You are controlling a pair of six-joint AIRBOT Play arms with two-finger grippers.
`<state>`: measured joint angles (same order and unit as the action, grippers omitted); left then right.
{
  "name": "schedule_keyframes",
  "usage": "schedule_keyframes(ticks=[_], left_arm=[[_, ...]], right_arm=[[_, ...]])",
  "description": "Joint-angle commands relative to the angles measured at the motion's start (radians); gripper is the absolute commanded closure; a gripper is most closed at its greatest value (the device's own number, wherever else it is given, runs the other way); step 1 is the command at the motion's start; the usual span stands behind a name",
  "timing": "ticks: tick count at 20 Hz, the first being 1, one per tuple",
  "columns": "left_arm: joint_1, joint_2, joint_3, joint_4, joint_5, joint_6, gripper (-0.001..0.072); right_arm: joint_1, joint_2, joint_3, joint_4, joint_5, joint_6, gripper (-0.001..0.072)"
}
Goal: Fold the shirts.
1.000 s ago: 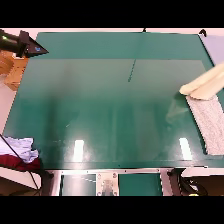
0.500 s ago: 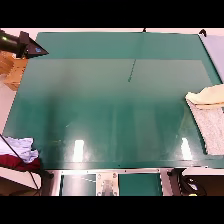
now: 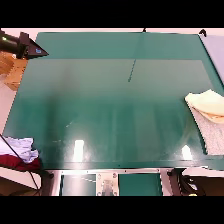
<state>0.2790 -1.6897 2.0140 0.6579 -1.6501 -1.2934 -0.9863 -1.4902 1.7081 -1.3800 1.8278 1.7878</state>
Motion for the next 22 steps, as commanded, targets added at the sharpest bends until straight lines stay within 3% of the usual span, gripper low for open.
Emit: schedule_keyframes(ticks=[1, 2, 4, 5, 9, 11, 12, 14, 15, 17, 19, 22], left_arm=[[0.000, 0.000, 0.000, 0.000, 0.000, 0.000, 0.0683], [0.000, 0.000, 0.000, 0.000, 0.000, 0.000, 0.0683], [0.000, 0.000, 0.000, 0.000, 0.000, 0.000, 0.0683], [0.000, 0.000, 0.000, 0.000, 0.000, 0.000, 0.0683], [0.000, 0.000, 0.000, 0.000, 0.000, 0.000, 0.0683], [0.000, 0.000, 0.000, 0.000, 0.000, -0.008, 0.0683], [0.000, 0.000, 0.000, 0.000, -0.001, -0.008, 0.0683], [0.000, 0.001, 0.000, 0.000, 0.015, -0.028, 0.0684], [0.000, 0.002, 0.000, 0.001, 0.033, -0.069, 0.0685], [0.000, 0.004, 0.000, 0.017, 0.041, -0.114, 0.0686], [-0.014, 0.026, -0.013, 0.140, 0.011, -0.166, 0.0686], [-0.066, 0.177, -0.190, 0.309, 0.032, -0.172, 0.0686]], right_arm=[[0.000, 0.011, -0.187, -0.141, 0.013, 0.012, 0.0660], [0.000, 0.011, -0.241, -0.171, 0.013, 0.012, 0.0590], [0.000, 0.008, -0.330, -0.241, 0.013, 0.012, 0.0262], [0.000, 0.004, -0.350, -0.277, 0.014, 0.012, 0.0203], [0.001, 0.002, -0.291, -0.301, 0.014, 0.024, 0.0205], [0.004, 0.002, -0.217, -0.258, 0.013, 0.039, 0.0237], [0.010, 0.002, -0.170, -0.229, 0.012, 0.038, 0.0330], [0.035, 0.002, -0.085, -0.138, -0.001, 0.019, 0.0613], [0.060, 0.004, -0.051, -0.073, -0.013, 0.001, 0.0679], [0.138, 0.032, -0.035, 0.047, -0.101, -0.046, 0.0695], [0.268, 0.108, -0.095, 0.107, -0.264, -0.085, 0.0697], [0.502, 0.256, -0.287, 0.124, -0.443, -0.156, 0.0698]])
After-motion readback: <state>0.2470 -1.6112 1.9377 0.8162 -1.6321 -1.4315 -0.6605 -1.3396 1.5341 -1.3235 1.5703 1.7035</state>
